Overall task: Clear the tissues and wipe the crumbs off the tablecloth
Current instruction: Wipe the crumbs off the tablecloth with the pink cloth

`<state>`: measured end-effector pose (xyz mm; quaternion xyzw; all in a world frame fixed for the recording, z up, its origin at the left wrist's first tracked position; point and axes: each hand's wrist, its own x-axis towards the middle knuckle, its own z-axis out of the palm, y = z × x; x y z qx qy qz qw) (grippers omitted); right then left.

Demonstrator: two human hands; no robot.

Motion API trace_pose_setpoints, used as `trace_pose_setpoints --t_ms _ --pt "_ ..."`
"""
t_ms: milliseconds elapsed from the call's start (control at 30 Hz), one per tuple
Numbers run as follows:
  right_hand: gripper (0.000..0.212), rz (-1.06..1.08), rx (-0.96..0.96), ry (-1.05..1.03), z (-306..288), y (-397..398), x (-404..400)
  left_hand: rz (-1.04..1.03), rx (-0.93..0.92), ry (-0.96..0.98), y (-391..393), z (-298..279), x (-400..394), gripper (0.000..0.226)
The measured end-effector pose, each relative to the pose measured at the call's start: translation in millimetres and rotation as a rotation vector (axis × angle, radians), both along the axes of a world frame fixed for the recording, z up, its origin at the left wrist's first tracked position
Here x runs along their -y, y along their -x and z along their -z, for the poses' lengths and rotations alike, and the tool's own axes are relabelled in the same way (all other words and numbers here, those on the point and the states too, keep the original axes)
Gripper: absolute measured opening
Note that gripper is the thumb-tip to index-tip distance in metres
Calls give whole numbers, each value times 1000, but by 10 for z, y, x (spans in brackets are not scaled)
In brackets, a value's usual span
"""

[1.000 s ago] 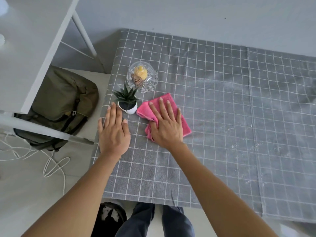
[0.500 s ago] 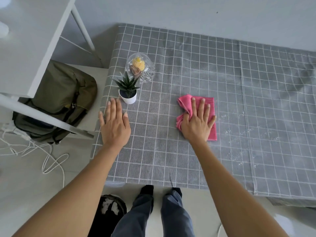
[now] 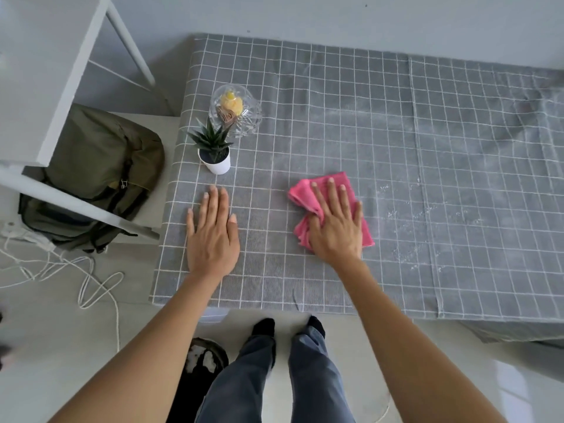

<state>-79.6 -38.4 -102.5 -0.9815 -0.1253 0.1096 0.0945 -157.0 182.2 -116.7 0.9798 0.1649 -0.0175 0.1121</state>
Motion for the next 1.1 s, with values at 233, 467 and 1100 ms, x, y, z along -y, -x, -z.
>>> trace_pose_setpoints --t_ms 233,467,1100 --pt "60 276 1 50 -3 -224 782 -22 -14 29 -39 -28 58 60" --pt "63 237 51 13 27 -210 769 147 -22 129 -475 -90 806 56" --pt "64 351 10 28 0 -432 2135 193 29 51 -780 12 1503 55"
